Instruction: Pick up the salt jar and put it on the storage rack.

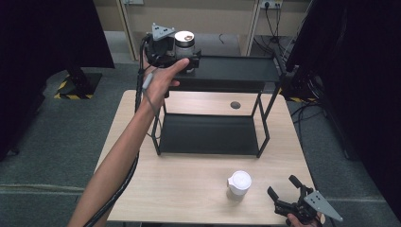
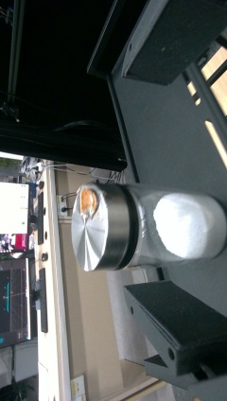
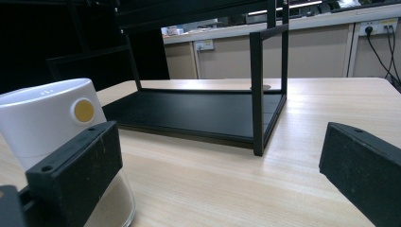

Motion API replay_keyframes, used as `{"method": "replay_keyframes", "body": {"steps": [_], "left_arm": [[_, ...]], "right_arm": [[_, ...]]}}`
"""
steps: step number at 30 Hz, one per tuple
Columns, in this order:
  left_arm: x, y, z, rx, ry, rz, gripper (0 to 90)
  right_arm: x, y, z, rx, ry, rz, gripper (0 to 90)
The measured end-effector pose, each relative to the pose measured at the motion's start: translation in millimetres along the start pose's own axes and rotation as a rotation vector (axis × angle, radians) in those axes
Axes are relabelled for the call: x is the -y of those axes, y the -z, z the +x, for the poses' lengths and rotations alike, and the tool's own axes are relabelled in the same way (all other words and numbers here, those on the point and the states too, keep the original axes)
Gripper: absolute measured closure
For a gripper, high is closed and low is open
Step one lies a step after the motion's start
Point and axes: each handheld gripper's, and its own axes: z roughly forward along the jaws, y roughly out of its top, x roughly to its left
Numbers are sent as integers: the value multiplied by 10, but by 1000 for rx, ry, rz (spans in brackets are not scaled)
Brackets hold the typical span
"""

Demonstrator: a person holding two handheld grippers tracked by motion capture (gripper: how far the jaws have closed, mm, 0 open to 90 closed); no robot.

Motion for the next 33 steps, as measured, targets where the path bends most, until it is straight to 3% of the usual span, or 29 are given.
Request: {"method": "replay_keyframes", "body": {"steps": [3,13,33], "left_arm": [[48,38,18,23,17,-6,0],[203,183,-16,68,-9,-16,0],[516,485,-88,209,-22,-50,1]], "right_arm": [[-1,-1,0,-1,0,1,1],[0,-2,1,-1,1,2,1],[1,-1,4,0,1,1,2]]}}
